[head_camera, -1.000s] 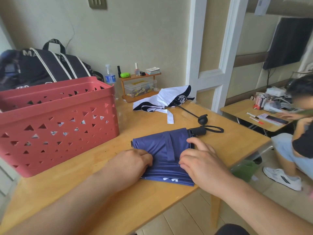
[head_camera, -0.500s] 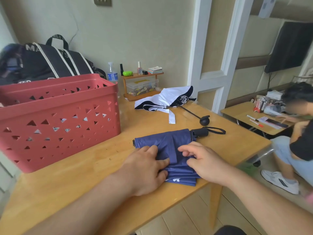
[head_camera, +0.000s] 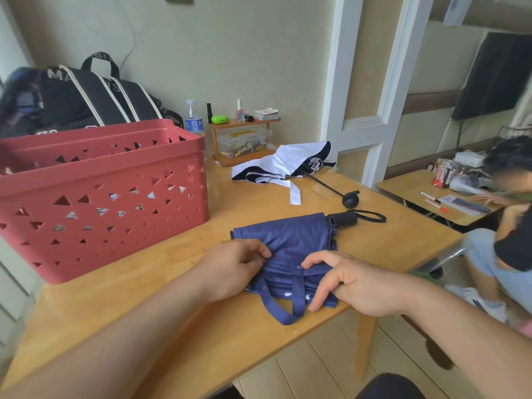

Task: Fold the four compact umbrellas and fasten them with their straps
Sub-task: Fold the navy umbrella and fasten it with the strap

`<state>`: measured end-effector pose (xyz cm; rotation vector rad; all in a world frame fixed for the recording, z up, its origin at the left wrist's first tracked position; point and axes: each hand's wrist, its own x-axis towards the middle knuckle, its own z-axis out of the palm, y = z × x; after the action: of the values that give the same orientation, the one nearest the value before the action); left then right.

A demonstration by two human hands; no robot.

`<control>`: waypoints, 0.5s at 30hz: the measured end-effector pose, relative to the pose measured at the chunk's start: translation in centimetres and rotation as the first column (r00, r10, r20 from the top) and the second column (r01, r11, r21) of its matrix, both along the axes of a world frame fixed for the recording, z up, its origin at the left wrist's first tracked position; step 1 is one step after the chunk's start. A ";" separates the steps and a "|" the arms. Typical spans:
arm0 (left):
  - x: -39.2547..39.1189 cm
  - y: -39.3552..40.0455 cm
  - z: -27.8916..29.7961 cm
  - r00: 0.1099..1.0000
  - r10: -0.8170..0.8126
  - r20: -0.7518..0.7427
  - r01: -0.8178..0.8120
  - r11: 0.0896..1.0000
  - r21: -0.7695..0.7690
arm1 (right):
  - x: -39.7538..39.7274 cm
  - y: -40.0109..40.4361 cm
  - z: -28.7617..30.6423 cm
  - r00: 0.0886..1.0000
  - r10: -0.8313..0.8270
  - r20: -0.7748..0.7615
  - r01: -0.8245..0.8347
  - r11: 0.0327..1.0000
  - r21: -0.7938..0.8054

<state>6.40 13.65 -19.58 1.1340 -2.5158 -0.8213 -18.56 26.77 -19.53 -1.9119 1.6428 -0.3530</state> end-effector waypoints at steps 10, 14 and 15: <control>-2.2 5.1 1.1 0.876 -0.004 0.483 0.123 0.969 -0.216 | -0.9 -1.0 0.5 0.859 -0.296 0.418 0.316 0.948 0.022; -2.1 6.9 1.9 0.741 -0.122 0.661 0.253 0.962 -0.107 | -0.1 -2.0 0.4 0.890 -0.316 0.330 0.357 0.931 -0.071; -2.1 7.2 1.8 0.735 -0.134 0.664 0.264 0.960 -0.098 | 0.2 -2.2 0.4 0.907 -0.313 0.283 0.353 0.930 -0.101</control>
<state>4.30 20.90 -17.75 1.2587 -3.2493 -0.2113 -18.37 24.54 -19.15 -1.5946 1.7994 -0.8548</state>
